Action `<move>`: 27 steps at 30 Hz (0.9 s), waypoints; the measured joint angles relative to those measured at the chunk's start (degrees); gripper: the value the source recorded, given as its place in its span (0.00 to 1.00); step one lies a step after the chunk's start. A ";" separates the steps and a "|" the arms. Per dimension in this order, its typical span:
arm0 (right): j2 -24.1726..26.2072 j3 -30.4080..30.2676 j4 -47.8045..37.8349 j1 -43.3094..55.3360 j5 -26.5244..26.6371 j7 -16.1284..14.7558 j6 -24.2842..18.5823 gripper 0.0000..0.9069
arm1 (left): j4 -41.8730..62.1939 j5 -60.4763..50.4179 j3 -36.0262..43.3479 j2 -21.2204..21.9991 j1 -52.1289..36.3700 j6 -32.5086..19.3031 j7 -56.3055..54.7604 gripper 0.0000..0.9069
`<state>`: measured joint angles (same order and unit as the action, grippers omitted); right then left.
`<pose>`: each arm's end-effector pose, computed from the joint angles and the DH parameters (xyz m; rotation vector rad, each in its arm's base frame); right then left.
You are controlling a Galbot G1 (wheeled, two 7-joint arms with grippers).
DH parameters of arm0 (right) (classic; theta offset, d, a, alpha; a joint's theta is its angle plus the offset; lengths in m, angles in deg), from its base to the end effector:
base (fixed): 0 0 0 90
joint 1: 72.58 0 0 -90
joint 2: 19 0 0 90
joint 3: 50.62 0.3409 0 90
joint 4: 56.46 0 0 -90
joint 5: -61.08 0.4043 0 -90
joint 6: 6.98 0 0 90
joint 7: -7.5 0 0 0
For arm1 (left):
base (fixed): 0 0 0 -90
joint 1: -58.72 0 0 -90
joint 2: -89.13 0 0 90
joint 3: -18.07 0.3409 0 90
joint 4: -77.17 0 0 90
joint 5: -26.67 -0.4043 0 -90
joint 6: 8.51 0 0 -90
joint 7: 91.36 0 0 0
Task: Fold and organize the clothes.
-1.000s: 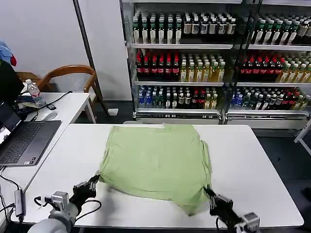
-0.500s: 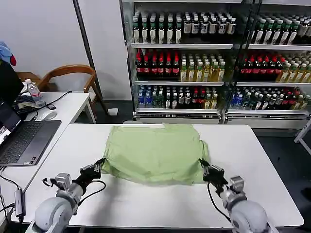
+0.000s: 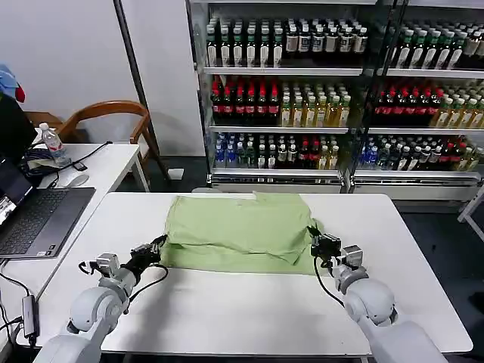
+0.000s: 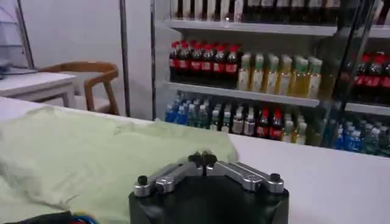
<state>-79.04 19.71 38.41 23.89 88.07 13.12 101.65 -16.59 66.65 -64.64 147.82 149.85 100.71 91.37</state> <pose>0.4145 -0.0356 -0.2885 0.3283 -2.8245 0.1785 0.3943 0.1196 -0.3030 -0.2968 -2.7479 0.1968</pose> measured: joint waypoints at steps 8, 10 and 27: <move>-1.20 -1.22 -2.99 2.02 -1.47 -0.41 -0.88 1.00 | 3.96 -0.34 0.78 0.05 -2.11 -0.70 0.27 1.00; -1.43 -1.30 -3.73 2.55 -1.82 -0.44 -1.07 1.00 | 4.72 -0.67 0.95 0.16 -2.68 -0.93 0.22 1.00; 1.50 1.60 1.21 -3.02 -1.39 1.80 0.19 1.00 | 1.90 -2.12 0.02 -2.87 -0.07 -2.12 -1.33 1.00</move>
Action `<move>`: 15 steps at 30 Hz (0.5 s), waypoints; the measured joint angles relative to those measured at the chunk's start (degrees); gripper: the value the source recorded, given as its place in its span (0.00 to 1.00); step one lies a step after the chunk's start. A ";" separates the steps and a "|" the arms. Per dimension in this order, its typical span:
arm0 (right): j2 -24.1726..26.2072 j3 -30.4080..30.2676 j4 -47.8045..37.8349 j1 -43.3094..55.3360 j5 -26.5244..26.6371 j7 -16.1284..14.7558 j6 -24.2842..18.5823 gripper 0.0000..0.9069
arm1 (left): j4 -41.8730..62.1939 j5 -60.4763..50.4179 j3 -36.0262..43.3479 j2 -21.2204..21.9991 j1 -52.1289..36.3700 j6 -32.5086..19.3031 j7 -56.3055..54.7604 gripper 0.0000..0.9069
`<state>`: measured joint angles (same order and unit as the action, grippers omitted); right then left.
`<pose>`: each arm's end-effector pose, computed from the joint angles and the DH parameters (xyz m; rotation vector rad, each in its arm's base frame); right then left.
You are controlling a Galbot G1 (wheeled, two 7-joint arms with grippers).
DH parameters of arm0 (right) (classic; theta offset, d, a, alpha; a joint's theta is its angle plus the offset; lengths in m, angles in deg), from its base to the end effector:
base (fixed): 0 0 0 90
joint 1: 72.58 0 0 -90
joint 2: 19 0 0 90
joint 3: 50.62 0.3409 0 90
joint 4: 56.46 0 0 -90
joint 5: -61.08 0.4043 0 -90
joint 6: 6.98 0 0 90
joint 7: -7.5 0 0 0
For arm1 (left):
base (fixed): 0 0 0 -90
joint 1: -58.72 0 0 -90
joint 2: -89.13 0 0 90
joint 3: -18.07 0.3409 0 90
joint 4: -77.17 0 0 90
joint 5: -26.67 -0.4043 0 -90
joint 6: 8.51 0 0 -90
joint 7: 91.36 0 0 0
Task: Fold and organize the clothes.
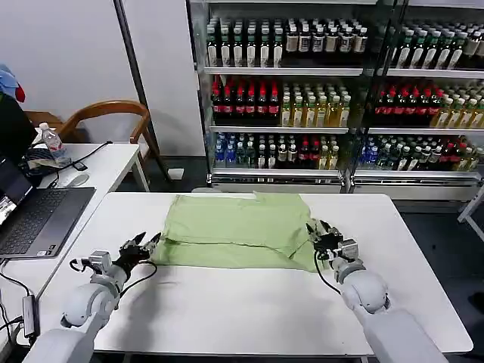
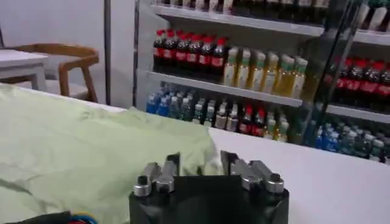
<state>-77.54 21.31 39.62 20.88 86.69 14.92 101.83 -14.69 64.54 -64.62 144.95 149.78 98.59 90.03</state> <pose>0.4008 -0.0492 -0.2957 0.2531 -2.8086 0.2374 0.3952 0.1416 -0.3074 -0.2174 -2.7677 0.0749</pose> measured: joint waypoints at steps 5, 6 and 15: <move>1.00 0.55 3.75 -4.50 0.58 0.91 1.43 1.00 | -2.65 -1.70 0.75 -0.34 2.22 1.70 -1.74 1.00; 1.04 0.55 4.14 -5.25 0.62 1.15 1.64 1.00 | -2.89 -1.93 0.90 -0.36 2.38 2.30 -2.24 1.00; 1.13 0.61 6.06 -8.95 2.49 2.47 3.46 0.00 | -3.47 -3.92 1.93 -0.58 2.90 8.00 -5.03 0.06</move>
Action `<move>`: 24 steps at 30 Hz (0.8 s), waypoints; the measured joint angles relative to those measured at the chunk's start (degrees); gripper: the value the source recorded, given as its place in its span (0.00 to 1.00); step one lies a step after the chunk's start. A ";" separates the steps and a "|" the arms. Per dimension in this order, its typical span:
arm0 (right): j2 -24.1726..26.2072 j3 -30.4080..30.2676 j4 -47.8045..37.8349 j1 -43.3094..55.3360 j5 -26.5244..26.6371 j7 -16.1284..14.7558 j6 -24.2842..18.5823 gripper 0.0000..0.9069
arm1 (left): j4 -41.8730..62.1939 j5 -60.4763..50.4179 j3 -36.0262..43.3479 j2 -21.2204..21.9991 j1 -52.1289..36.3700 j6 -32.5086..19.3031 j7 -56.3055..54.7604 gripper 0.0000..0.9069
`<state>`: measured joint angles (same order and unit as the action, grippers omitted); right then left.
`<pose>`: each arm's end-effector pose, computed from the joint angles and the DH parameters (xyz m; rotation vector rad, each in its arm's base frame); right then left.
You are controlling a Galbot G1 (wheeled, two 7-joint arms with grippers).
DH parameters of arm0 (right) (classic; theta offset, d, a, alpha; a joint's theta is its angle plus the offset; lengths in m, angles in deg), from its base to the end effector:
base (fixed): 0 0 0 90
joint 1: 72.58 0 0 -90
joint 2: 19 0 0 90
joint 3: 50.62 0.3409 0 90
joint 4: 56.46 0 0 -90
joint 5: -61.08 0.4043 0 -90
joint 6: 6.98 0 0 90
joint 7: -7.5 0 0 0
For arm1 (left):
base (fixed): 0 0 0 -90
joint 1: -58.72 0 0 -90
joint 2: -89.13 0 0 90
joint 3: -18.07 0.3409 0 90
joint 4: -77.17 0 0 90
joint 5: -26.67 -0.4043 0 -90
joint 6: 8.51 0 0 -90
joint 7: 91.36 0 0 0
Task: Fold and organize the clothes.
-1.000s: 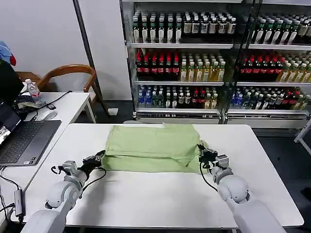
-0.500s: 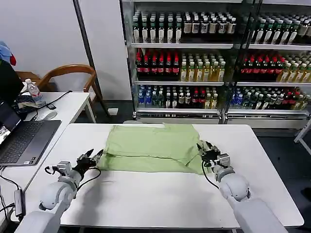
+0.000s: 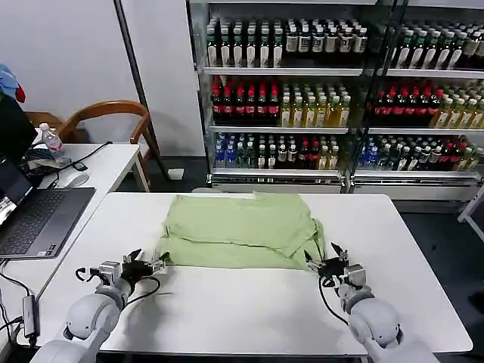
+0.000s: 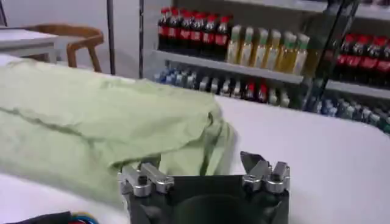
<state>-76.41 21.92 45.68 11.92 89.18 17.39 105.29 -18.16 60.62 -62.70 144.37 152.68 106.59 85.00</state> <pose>0.3485 -0.0379 -0.3143 0.2621 -2.6843 0.1881 0.3766 0.1199 -0.3128 -0.1621 -2.6179 -0.0770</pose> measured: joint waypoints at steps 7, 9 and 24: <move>0.15 0.09 0.65 -1.09 1.19 0.29 0.58 0.00 | -1.01 -0.16 0.15 -0.36 0.72 2.22 -1.02 0.06; 0.15 0.15 0.80 -1.29 1.40 0.37 0.70 0.00 | -1.00 -0.15 0.24 -0.40 0.72 2.46 -1.08 0.06; 1.67 2.10 4.37 -5.21 1.93 0.59 1.64 0.00 | -2.44 -0.39 0.32 -0.47 1.99 3.87 -1.58 0.06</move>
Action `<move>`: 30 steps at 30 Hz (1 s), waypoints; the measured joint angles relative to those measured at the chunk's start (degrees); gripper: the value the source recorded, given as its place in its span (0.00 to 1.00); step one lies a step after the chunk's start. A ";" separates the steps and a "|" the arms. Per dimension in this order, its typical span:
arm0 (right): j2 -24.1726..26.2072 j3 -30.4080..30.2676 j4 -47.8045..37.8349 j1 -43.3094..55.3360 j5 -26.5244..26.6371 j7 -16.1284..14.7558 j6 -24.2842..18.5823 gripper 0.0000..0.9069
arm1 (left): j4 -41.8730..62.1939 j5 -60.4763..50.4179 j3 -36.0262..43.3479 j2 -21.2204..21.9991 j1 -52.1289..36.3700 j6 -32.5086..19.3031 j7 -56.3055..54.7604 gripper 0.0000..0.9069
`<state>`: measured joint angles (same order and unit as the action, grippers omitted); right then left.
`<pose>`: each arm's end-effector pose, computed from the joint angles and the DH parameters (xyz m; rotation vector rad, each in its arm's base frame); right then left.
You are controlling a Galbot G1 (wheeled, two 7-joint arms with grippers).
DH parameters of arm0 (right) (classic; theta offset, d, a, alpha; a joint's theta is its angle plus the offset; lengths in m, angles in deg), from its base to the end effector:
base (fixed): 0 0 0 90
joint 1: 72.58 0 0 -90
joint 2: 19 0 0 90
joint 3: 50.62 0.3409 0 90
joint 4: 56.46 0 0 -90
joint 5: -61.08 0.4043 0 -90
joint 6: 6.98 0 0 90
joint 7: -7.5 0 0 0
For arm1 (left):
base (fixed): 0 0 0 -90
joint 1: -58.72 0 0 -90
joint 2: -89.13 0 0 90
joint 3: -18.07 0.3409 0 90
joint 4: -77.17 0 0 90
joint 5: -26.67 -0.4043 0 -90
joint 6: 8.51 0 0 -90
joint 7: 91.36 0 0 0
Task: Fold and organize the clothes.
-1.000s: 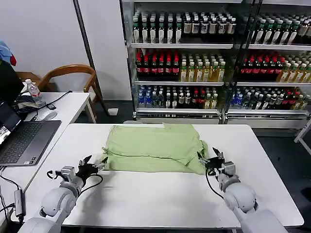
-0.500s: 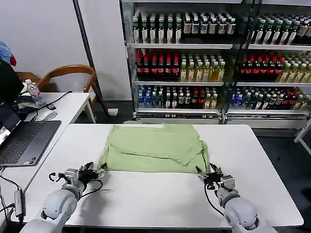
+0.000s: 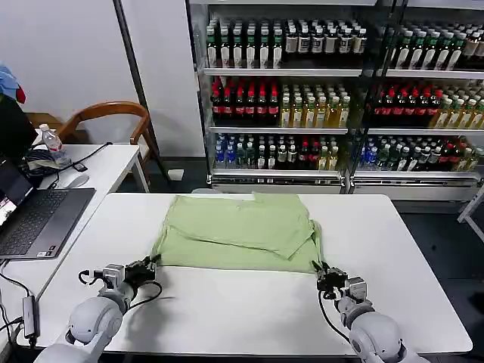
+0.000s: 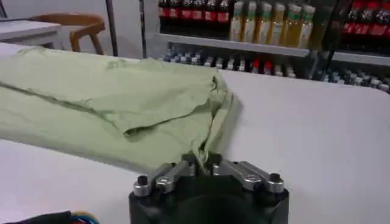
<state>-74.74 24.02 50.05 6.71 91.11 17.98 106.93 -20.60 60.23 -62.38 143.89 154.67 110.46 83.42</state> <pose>0.3218 -0.0424 -0.3098 0.2651 -2.6395 0.1659 0.3647 0.1109 -0.3116 -0.1584 -2.5493 -0.1154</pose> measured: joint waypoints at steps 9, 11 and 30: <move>2.48 5.31 7.89 -10.98 -1.60 -0.48 -0.88 0.00 | -6.72 0.57 -3.34 -0.94 7.99 0.01 -1.01 0.06; 2.82 6.71 9.63 -13.74 -2.05 -0.69 -1.27 0.00 | -8.79 0.96 -4.67 -1.03 10.83 0.01 -0.93 0.06; 3.24 12.73 18.51 -29.23 -7.16 -1.66 -4.42 1.00 | -23.05 2.65 -15.98 -1.40 33.72 0.16 -1.69 1.00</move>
<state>-71.49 36.75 68.56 -22.52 83.95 16.32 102.51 -43.65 62.88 -78.36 142.50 188.39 110.62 81.73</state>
